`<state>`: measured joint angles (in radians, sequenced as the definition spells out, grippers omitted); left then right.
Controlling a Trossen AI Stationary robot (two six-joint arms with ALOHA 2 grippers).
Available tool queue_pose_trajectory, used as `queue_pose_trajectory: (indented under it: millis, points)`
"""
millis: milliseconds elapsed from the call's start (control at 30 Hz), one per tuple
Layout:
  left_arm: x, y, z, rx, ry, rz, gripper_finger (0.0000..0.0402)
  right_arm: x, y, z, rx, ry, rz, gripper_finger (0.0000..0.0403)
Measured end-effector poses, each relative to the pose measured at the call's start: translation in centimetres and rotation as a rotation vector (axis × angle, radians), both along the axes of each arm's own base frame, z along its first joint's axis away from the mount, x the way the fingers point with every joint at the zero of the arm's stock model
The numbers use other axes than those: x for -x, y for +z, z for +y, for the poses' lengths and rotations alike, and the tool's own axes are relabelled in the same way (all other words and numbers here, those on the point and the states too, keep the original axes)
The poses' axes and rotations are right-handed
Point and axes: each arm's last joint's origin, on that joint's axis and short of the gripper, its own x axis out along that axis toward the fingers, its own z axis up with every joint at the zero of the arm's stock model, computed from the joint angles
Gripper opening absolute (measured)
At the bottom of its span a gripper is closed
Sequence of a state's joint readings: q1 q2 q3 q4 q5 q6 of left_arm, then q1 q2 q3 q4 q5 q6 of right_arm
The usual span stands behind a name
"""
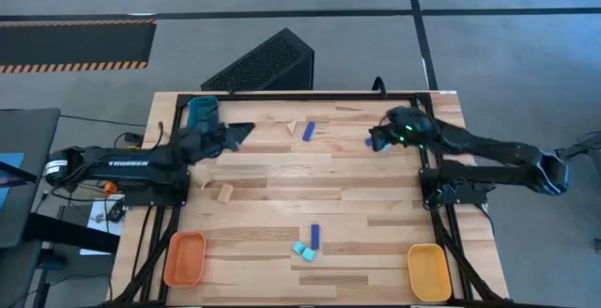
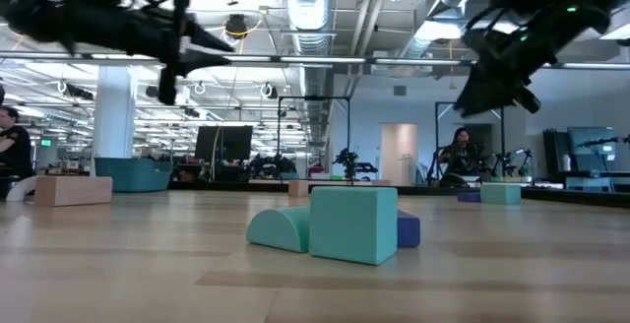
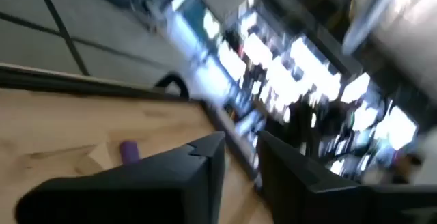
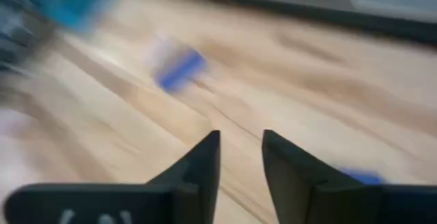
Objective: Sort & place blocks by color
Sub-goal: Put the top light blue block into the blue bin
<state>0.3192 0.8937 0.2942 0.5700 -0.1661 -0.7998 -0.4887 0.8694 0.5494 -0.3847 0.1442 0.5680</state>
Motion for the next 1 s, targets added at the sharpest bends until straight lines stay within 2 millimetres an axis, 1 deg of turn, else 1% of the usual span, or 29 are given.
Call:
queue_pose_trajectory:
  millis: [133,200,267,333,433,633,767,1000]
  points:
    - [-2.0,1.1,1.9,-0.105,-0.068,0.236,0.0123,-1.1,-0.8,-1.7,-0.152,-0.01,0.312,0.0181]
    - [-2.8,1.5,2.8,-0.14,-0.086,0.335,0.0136,-1.7,-1.2,-2.4,-0.193,0.015,0.438,0.0197]
    - [-3.5,1.8,3.6,-0.157,-0.107,0.402,0.0145,-2.2,-1.8,-3.0,-0.216,0.053,0.539,0.021]
    - [-3.8,2.1,4.3,-0.161,-0.142,0.444,0.0151,-2.7,-2.5,-3.5,-0.237,0.086,0.603,0.0222]
    - [-4.0,2.2,5.0,-0.172,-0.2,0.502,0.0153,-3.3,-3.6,-4.2,-0.264,0.139,0.669,0.0235]
    - [-3.0,1.0,5.3,-0.097,-0.206,0.641,0.0153,-3.7,-5.3,-5.0,-0.315,0.159,0.752,0.0242]
    - [-2.7,0.5,5.1,-0.056,-0.223,0.695,0.0153,-3.8,-6.0,-5.1,-0.329,0.181,0.786,0.0243]
    - [-2.8,0.3,4.5,-0.048,-0.247,0.721,0.0153,-3.9,-7.1,-5.7,-0.348,0.193,0.815,0.0242]
